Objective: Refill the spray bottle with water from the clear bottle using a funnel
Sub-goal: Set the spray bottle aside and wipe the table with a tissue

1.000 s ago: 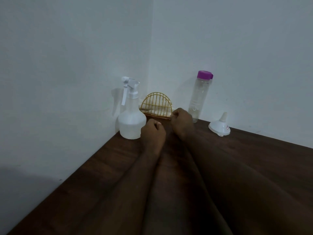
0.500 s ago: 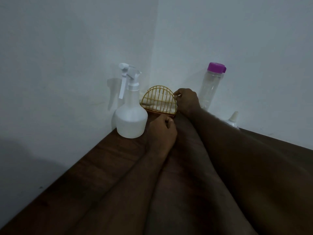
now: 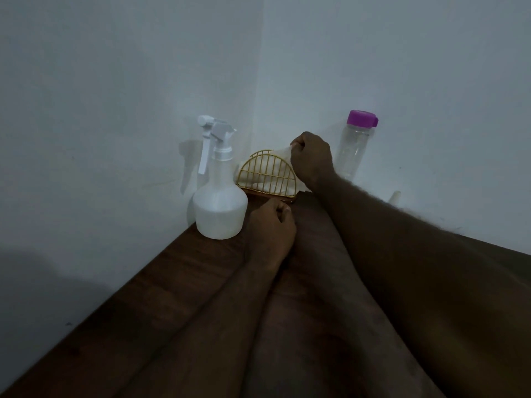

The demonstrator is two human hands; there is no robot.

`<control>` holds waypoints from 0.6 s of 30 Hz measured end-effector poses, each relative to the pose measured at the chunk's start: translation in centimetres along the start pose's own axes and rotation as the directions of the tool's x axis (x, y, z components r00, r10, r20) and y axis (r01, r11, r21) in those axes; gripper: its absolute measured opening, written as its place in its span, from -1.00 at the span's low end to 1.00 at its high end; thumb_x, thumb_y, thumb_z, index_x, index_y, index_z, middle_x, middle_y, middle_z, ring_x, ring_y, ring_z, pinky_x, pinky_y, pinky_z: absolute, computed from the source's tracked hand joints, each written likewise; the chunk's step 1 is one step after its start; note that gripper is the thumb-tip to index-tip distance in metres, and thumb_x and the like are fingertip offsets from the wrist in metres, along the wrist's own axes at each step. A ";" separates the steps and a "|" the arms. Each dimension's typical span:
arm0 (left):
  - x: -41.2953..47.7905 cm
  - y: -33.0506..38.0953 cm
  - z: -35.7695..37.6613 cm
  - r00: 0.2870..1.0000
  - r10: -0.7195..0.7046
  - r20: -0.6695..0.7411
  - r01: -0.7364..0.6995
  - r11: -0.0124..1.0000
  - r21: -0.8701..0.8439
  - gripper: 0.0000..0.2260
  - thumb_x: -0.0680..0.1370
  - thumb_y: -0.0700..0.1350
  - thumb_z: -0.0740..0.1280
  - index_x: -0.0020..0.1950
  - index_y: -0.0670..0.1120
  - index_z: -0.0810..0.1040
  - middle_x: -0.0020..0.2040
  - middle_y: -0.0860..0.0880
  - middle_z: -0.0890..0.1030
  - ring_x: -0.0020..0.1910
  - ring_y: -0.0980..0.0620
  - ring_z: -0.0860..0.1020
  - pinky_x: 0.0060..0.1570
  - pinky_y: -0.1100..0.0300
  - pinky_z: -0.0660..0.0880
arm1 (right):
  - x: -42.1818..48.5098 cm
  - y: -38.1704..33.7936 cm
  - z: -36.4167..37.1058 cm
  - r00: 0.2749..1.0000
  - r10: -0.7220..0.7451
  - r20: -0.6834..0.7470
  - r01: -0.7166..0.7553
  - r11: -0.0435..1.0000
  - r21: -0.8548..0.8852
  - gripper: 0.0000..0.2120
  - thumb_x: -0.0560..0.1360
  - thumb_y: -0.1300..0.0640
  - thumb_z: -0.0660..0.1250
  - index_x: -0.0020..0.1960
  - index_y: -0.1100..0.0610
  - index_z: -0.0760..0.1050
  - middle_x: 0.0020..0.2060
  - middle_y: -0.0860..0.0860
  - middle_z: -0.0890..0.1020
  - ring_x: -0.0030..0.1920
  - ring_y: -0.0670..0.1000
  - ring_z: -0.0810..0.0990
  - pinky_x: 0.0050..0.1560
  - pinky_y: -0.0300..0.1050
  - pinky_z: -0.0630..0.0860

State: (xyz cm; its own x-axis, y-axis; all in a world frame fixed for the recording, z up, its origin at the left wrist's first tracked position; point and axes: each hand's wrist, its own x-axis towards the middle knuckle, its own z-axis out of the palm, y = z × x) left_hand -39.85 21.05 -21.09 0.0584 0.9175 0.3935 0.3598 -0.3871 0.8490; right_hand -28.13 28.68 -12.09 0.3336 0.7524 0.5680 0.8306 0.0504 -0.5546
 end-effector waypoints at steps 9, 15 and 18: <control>-0.1 0.1 -0.1 1.000 -0.011 -0.016 0.011 1.000 -0.009 -0.87 0.57 -0.08 0.25 -0.06 -0.05 0.58 -0.23 0.00 0.63 -0.23 0.07 0.60 -0.14 0.04 0.60 | 0.9 -2.2 -1.3 0.985 0.164 0.061 -0.175 0.915 0.364 -0.83 0.61 0.29 0.10 0.02 0.19 0.47 -0.16 0.16 0.64 -0.21 0.07 0.70 -0.10 0.00 0.68; 0.1 0.0 0.0 1.000 -0.029 -0.010 0.029 0.999 0.032 -0.84 0.59 -0.04 0.24 0.00 -0.05 0.59 -0.17 -0.01 0.64 -0.19 0.06 0.61 -0.10 0.05 0.60 | 0.8 -2.8 -1.9 0.957 0.127 0.260 -0.193 0.951 0.244 -0.75 0.45 0.39 0.34 0.12 0.24 0.52 -0.04 0.18 0.63 -0.05 0.12 0.69 -0.01 0.03 0.67; 0.1 0.3 -0.1 0.999 -0.038 -0.010 0.038 0.999 0.033 -0.85 0.58 -0.05 0.25 -0.01 -0.04 0.59 -0.17 -0.01 0.64 -0.18 0.07 0.60 -0.10 0.07 0.60 | 0.7 -3.6 -2.6 0.993 0.100 0.062 -0.117 0.898 0.424 -0.93 0.53 0.37 0.29 -0.05 0.25 0.52 -0.23 0.14 0.64 -0.26 0.07 0.70 -0.15 -0.02 0.69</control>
State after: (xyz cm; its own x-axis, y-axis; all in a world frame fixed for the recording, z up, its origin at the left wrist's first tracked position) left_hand -39.82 20.99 -20.83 0.0358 0.9304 0.3648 0.3922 -0.3488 0.8512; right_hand -29.70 27.27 -8.11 0.3866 0.7928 0.4713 0.5179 0.2362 -0.8222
